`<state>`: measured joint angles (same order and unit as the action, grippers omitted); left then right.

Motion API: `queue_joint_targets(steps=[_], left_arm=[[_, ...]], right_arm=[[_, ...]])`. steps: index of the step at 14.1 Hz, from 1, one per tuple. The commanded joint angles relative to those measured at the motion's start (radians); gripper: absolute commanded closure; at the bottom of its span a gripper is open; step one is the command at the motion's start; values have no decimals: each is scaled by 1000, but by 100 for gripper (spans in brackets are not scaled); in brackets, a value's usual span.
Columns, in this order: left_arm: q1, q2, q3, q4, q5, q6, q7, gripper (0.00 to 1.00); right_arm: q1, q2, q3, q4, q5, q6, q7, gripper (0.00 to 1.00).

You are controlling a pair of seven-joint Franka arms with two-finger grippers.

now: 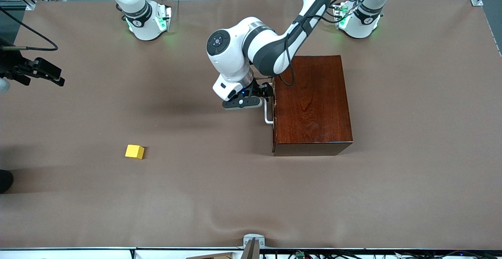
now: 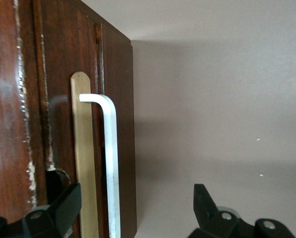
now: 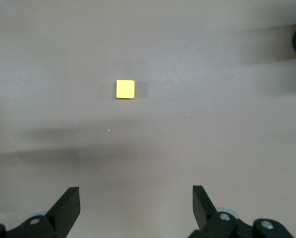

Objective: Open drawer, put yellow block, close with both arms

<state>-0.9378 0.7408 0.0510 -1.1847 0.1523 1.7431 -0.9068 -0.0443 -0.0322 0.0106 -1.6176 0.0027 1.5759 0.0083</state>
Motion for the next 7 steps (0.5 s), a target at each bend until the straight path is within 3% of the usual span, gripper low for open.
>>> queue_joint_targets(steps=[1,7], left_arm=[[-4,29,7,33,23,-17,11,0],[-3,55,6,31,10,-19,5,0]], right_arm=[[-3,-3,5,7,-10,-10,-7,0],[-2,-3,5,5,-10,-10,-7,0]])
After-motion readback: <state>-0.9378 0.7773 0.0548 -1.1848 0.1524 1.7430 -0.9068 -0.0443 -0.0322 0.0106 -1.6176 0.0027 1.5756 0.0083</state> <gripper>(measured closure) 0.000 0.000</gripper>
